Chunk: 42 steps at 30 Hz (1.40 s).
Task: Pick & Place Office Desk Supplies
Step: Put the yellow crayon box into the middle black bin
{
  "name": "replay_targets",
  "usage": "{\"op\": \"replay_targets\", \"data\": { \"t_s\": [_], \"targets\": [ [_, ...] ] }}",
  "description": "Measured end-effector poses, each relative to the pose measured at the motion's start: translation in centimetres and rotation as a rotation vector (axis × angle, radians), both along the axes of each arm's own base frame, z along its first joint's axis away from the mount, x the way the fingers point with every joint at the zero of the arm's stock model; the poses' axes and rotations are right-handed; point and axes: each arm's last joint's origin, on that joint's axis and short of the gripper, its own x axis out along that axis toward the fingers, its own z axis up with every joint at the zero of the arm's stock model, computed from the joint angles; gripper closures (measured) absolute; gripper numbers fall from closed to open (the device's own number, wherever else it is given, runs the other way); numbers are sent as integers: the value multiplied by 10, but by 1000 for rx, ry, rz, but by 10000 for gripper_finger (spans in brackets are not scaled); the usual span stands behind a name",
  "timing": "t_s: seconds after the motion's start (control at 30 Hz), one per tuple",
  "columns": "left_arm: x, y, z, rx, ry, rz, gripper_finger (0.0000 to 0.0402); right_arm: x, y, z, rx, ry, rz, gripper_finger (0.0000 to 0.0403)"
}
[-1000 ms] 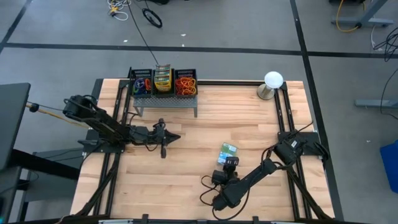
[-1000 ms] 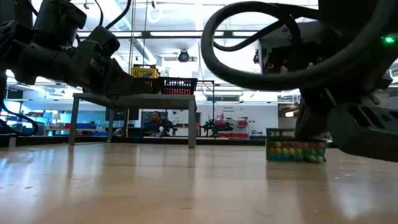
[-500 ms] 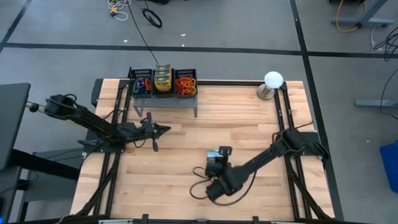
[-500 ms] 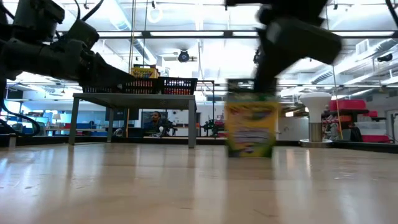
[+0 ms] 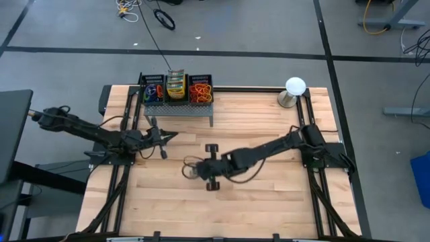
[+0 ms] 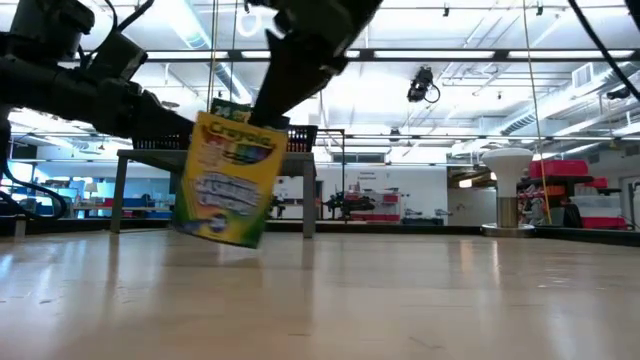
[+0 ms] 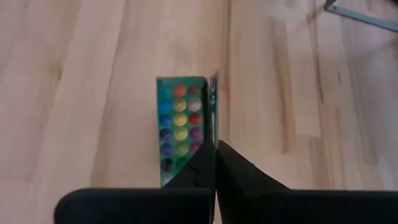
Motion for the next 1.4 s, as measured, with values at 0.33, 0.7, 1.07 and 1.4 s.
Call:
{"op": "replay_targets", "data": {
  "t_s": [0.33,0.7,1.07,1.4],
  "targets": [
    [1,-7,2,-157,30,-169,377,12,-25,-1,69,-26,27,400],
    [15,-39,33,-223,167,-296,253,19,-47,1,127,-53,14,400],
    [27,-60,7,-219,312,-205,87,22,-50,3,152,-89,38,400],
    [47,-76,-8,-176,276,-274,78,24,-50,5,185,-111,53,400]
  ]
}}
